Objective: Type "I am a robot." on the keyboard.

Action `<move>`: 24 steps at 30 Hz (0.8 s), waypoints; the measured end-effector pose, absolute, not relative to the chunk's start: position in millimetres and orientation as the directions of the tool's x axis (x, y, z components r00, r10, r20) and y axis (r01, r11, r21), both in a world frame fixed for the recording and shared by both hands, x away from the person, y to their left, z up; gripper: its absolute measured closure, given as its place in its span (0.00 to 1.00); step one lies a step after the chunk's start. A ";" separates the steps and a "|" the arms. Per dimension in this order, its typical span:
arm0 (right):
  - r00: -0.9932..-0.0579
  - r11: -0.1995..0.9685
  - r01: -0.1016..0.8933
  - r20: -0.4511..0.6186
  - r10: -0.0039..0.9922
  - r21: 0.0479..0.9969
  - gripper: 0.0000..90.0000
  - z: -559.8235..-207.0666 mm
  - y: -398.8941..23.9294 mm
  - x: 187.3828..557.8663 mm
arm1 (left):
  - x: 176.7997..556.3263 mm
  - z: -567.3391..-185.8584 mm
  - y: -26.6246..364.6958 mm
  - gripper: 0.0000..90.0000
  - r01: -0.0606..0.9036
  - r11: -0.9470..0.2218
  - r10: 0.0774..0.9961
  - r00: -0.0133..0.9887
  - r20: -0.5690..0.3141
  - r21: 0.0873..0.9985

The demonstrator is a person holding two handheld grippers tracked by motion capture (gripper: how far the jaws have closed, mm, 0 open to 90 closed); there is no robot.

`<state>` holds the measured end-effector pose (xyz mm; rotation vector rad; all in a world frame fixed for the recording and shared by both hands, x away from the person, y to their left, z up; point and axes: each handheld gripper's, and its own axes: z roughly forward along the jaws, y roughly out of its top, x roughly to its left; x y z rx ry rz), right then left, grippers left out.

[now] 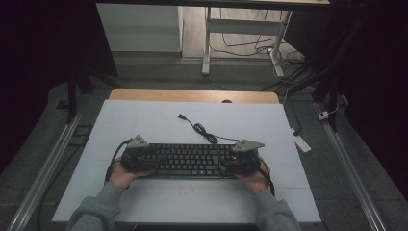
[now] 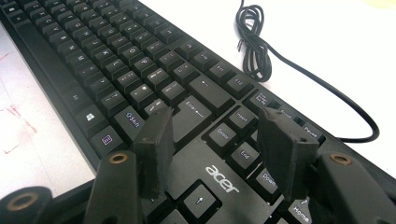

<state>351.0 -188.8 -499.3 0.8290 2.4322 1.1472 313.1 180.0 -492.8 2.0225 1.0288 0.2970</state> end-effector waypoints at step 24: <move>-0.777 0.515 0.367 -0.049 0.628 0.775 0.51 -499.3 -188.4 350.6 | 332.5 -508.1 170.3 0.99 0.571 -0.384 0.762 0.640 -0.100 0.725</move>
